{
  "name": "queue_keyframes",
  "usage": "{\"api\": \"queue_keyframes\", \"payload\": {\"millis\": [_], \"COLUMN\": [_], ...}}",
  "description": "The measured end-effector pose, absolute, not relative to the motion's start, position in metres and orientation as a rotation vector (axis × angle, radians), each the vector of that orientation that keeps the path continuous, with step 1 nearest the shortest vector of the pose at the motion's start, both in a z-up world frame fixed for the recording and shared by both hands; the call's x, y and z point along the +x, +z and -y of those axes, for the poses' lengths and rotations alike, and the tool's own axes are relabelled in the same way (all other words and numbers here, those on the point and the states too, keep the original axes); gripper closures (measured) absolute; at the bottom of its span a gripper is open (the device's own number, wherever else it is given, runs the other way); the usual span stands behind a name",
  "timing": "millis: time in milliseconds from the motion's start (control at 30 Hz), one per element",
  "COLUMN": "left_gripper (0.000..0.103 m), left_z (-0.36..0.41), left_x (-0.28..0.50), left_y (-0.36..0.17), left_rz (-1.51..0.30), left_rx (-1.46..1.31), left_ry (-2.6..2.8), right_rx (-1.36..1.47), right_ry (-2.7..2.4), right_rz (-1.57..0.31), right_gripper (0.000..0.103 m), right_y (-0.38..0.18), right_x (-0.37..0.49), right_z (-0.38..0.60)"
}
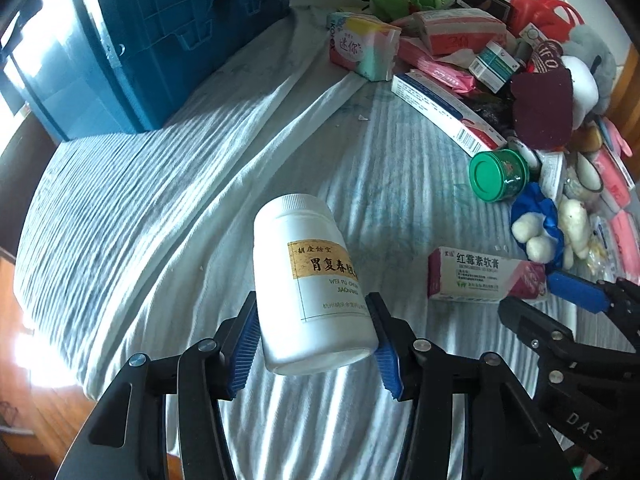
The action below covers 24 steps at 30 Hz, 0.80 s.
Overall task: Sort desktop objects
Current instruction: 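Grasp the white medicine bottle with the left tool while the right tool grasps the ointment box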
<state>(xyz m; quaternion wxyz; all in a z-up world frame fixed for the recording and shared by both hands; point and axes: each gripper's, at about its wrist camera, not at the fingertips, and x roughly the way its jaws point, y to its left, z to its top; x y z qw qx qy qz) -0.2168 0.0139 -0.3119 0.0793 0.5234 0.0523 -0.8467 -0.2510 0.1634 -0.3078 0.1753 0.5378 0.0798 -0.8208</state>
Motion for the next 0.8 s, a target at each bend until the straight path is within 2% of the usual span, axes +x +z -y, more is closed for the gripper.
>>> {"api": "queue_keyframes", "payload": {"millis": [300, 433, 733, 800], "left_gripper": [0.054, 0.054, 0.054, 0.054], "left_z": [-0.060, -0.074, -0.075, -0.076], "left_x": [-0.196, -0.184, -0.186, -0.188], "left_y": [-0.322, -0.324, -0.323, -0.323], "left_rz": [-0.361, -0.425, -0.452, -0.457], "left_rx": [1.419, 1.363, 1.304, 1.294], "left_ry": [-2.285, -2.188, -2.111, -2.099], "right_rx": [1.328, 1.274, 1.151, 1.145], "right_ry": [-2.015, -1.928, -1.858, -1.845], "right_rz": [-0.457, -0.492, -0.558, -0.590], "right_gripper": [0.044, 0.044, 0.043, 0.048], "right_y": [-0.321, -0.322, -0.325, -0.324], "right_x": [-0.265, -0.267, -0.275, -0.271], "right_z": [-0.180, -0.184, -0.174, -0.172]}}
